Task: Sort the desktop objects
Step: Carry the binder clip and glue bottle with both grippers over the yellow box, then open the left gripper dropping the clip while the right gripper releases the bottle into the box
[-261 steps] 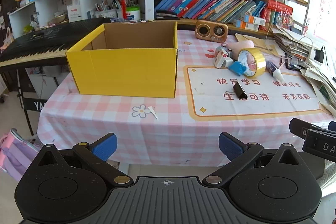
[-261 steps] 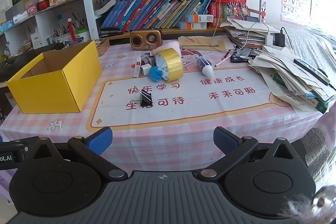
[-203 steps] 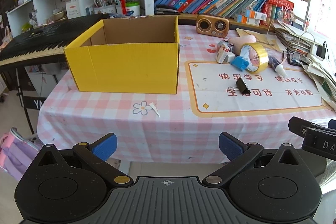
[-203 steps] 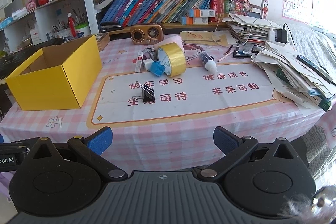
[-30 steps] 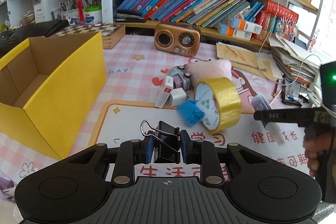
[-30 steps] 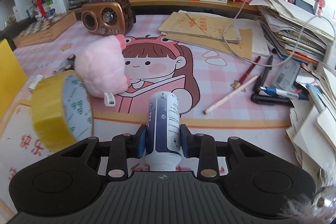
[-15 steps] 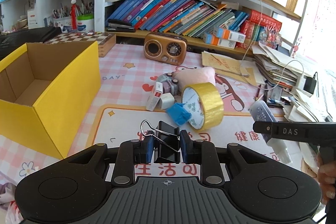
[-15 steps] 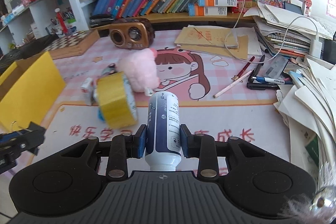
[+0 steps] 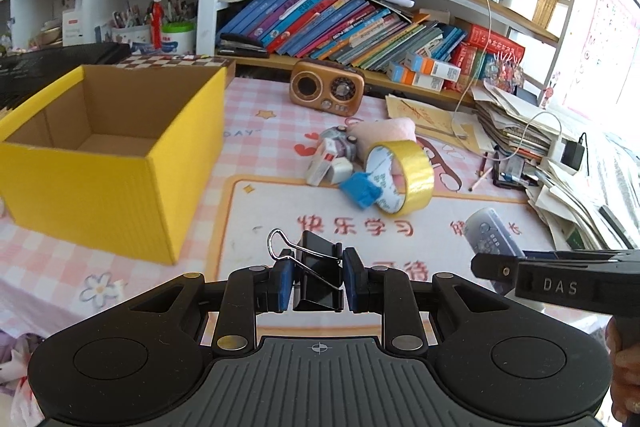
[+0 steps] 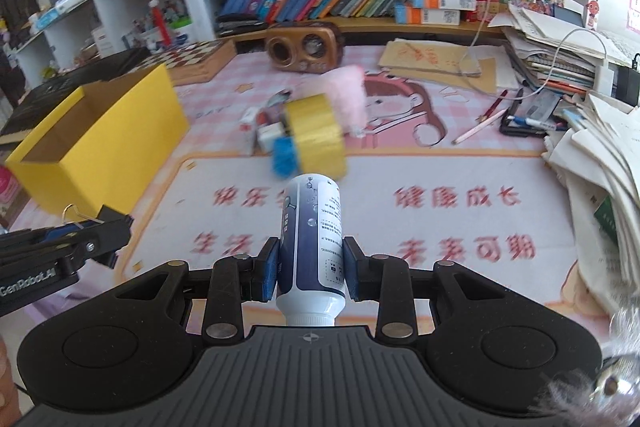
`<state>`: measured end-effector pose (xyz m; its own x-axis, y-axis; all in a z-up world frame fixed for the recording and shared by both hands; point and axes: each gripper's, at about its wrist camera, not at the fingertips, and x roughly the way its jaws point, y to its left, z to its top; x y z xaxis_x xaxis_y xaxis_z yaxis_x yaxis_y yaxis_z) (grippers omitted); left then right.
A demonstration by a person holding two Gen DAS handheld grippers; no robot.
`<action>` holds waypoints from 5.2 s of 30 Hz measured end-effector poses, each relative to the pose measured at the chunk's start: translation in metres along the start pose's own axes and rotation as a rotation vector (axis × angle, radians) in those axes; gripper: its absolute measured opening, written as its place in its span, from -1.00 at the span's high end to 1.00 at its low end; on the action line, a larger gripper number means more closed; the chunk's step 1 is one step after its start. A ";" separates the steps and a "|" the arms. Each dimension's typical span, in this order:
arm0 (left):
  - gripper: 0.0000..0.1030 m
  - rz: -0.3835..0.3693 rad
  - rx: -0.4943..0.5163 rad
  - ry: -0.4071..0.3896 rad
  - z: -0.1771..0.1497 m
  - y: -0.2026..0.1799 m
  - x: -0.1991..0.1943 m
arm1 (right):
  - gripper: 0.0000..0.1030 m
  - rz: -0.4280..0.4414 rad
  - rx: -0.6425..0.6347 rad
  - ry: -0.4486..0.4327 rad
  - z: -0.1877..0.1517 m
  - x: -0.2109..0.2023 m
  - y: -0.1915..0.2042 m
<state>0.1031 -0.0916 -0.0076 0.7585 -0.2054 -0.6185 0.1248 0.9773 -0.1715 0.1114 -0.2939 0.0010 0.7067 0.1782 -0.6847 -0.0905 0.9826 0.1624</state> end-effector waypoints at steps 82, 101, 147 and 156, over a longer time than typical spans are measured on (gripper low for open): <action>0.53 0.102 -0.093 -0.033 -0.067 0.156 -0.127 | 0.41 0.179 -0.179 0.062 -0.076 -0.025 0.221; 0.53 0.109 -0.090 -0.051 -0.065 0.164 -0.130 | 0.41 0.197 -0.181 0.054 -0.072 -0.022 0.224; 0.53 0.254 0.067 -0.096 0.133 0.210 0.013 | 0.41 0.324 -0.380 0.024 0.162 0.150 0.256; 0.53 0.261 0.115 0.080 0.141 0.222 0.077 | 0.41 0.332 -0.654 0.185 0.171 0.221 0.284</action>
<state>0.2788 0.1167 0.0150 0.7219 0.0542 -0.6899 0.0074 0.9963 0.0860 0.3622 0.0152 0.0168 0.4453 0.4195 -0.7910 -0.7170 0.6962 -0.0344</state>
